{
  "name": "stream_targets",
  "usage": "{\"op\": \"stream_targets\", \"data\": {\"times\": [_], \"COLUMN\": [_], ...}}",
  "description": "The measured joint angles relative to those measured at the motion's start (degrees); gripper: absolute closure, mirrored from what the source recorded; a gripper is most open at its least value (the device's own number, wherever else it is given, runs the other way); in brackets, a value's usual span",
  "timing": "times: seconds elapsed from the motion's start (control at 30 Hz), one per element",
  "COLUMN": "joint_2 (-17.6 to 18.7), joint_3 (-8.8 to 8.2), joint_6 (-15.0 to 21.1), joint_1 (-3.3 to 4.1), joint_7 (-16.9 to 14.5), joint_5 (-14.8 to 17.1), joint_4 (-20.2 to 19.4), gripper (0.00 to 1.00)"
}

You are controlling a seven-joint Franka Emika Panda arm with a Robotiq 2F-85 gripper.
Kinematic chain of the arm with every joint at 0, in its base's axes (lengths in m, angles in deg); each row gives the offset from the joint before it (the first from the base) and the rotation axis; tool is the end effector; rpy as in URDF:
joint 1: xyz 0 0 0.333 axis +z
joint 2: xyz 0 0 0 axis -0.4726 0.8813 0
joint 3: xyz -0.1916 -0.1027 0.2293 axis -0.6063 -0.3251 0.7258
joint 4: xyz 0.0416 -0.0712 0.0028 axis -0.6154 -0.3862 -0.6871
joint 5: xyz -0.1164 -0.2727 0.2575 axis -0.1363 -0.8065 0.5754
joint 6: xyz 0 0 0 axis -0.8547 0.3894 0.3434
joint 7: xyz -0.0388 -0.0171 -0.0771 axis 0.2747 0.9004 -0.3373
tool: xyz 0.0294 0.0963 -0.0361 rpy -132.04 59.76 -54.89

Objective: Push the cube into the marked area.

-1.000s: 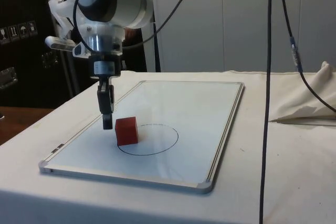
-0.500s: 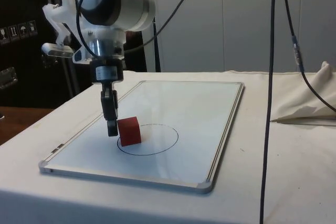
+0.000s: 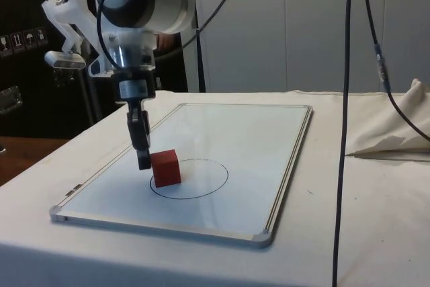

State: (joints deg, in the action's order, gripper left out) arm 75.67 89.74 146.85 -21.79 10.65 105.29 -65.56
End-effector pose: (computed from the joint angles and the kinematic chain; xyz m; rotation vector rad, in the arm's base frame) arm 0.6209 0.1069 0.2096 -2.7274 -0.6405 0.0942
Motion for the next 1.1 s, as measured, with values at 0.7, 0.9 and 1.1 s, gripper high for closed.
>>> {"op": "stream_targets", "data": {"times": [0.7, 0.9, 1.1], "joint_2": [-3.27, -4.35, -5.90], "joint_3": [0.29, 0.11, -0.17], "joint_6": [-2.41, -3.38, -3.95], "joint_1": [0.34, 0.34, 0.29], "joint_7": [3.95, 6.07, 8.37], "joint_5": [-2.29, -2.46, -2.52], "joint_4": [1.66, 2.46, 2.58], "gripper": [1.00, 1.00, 1.00]}}
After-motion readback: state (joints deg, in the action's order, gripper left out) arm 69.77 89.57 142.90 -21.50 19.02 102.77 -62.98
